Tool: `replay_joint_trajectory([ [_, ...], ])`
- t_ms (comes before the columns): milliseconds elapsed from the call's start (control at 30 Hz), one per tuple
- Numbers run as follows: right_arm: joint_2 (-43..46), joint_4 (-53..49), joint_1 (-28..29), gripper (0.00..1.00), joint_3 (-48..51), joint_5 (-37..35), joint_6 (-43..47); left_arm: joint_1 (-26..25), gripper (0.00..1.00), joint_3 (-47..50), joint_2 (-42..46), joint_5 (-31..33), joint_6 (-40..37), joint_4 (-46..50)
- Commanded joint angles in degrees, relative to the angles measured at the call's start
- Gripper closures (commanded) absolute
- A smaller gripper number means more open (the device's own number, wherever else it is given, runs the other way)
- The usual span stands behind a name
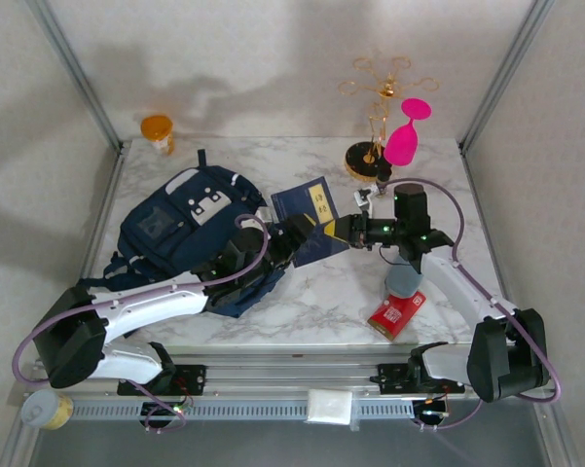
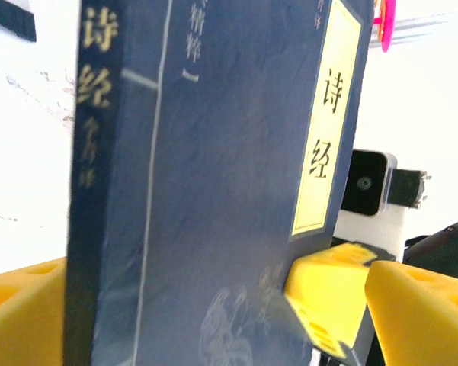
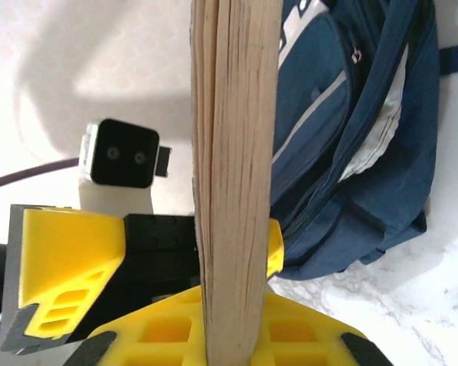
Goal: Pack the student bag
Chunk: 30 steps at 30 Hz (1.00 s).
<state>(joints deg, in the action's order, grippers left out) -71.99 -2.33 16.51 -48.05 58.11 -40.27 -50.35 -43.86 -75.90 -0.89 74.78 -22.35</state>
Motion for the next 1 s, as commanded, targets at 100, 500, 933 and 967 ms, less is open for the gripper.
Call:
replay_joint_trajectory([
  [100, 0.8, 3.2, -1.9, 1.00, -2.2, -0.6, -1.0, 0.5, 0.01, 1.7, 4.5, 0.2, -1.7, 1.2],
  [500, 1.1, 6.1, -4.3, 1.00, -0.6, -1.1, -3.0, 3.1, 0.01, 5.8, 11.3, 0.3, -4.3, 6.9],
  [933, 1.2, -5.6, -5.8, 1.00, 0.9, -5.4, 5.9, 7.2, 0.02, -5.6, 12.6, 18.8, -35.5, 42.0],
  [967, 1.1, -6.3, -5.8, 1.00, 1.4, -5.1, 6.4, 7.2, 0.02, -6.6, 11.3, 19.5, -38.0, 44.5],
])
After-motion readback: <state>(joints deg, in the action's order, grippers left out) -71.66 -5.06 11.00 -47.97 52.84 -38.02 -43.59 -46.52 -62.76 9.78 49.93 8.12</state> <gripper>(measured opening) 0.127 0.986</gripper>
